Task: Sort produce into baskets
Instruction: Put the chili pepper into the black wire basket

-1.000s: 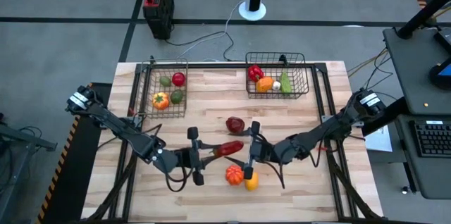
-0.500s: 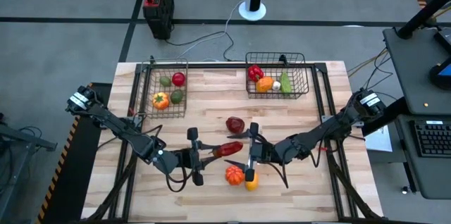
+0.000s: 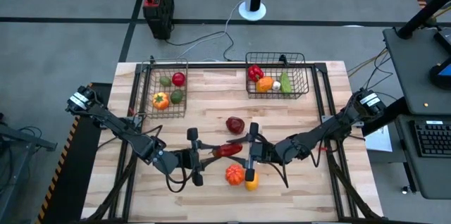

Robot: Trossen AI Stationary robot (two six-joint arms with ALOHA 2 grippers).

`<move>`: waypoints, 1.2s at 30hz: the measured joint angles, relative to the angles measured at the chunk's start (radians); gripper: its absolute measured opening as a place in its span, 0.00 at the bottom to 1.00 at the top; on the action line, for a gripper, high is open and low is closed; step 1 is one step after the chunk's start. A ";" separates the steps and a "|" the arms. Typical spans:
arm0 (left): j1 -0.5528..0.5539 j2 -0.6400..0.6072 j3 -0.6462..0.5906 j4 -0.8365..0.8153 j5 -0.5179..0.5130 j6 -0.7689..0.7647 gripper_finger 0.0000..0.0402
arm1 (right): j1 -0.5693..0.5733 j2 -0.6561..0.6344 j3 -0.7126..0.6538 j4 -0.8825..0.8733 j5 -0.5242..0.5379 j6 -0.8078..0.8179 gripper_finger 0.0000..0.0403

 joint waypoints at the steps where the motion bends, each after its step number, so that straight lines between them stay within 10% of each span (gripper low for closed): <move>1: 0.001 0.000 0.000 0.000 0.000 0.000 0.33 | 0.000 0.000 0.000 0.000 0.000 0.000 0.49; 16: -0.003 -0.007 0.017 -0.163 -0.217 -0.070 0.57 | -0.006 -0.017 0.009 -0.061 0.130 0.000 0.45; 36: -0.002 -0.018 0.052 -0.661 -0.206 -0.457 0.60 | -0.282 -0.050 0.404 -1.104 0.166 0.270 0.45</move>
